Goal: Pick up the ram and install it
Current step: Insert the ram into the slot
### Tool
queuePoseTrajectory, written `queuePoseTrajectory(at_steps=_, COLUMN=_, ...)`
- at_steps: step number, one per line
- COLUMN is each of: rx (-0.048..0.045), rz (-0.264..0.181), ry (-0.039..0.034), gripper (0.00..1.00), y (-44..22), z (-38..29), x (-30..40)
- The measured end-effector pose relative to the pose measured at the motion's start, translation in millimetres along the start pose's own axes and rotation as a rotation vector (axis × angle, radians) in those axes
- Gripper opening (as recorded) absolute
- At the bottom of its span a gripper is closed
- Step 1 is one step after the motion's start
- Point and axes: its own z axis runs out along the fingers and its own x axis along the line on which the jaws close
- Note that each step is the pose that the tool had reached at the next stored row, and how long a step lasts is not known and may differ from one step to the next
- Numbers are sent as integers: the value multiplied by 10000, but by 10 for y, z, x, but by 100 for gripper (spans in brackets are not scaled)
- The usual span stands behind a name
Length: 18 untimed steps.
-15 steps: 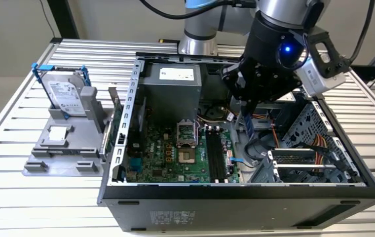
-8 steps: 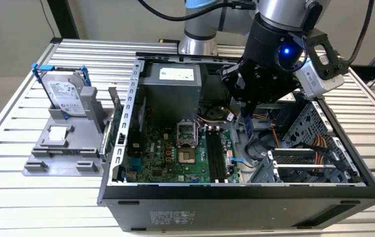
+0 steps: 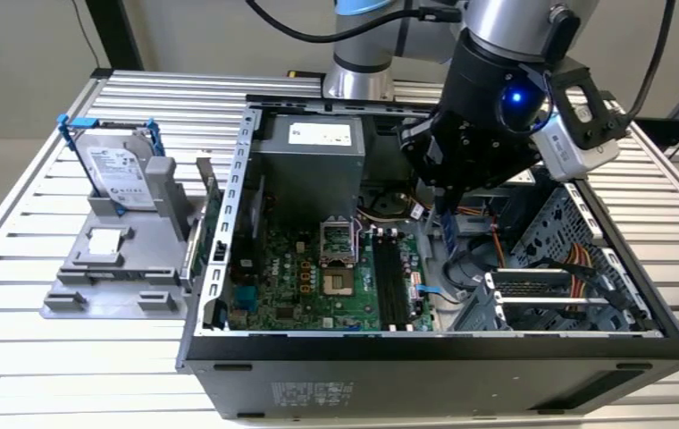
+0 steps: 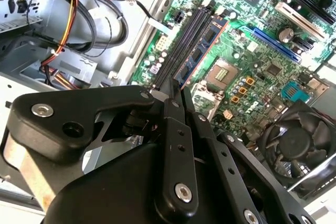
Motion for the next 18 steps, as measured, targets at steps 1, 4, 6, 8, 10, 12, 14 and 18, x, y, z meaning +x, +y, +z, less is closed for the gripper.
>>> queuePoseTrajectory(at_steps=1, rx=0, rz=0, ry=0, gripper=0, y=0, z=5, x=0)
queuePoseTrajectory(at_steps=4, rx=-1, rz=0, ry=0, gripper=0, y=0, z=17, x=0)
queuePoseTrajectory(at_steps=6, rx=0, rz=0, ry=0, gripper=0, y=0, z=25, x=0)
queuePoseTrajectory(at_steps=8, rx=0, rz=0, ry=0, gripper=0, y=0, z=32, x=0)
queuePoseTrajectory(at_steps=10, rx=0, rz=0, ry=0, gripper=0, y=0, z=39, x=0)
queuePoseTrajectory(at_steps=12, rx=0, rz=0, ry=0, gripper=0, y=0, z=48, x=0)
queuePoseTrajectory(at_steps=14, rx=-1, rz=0, ry=0, gripper=0, y=0, z=56, x=0)
queuePoseTrajectory(at_steps=18, rx=-1, rz=0, ry=0, gripper=0, y=0, z=72, x=0)
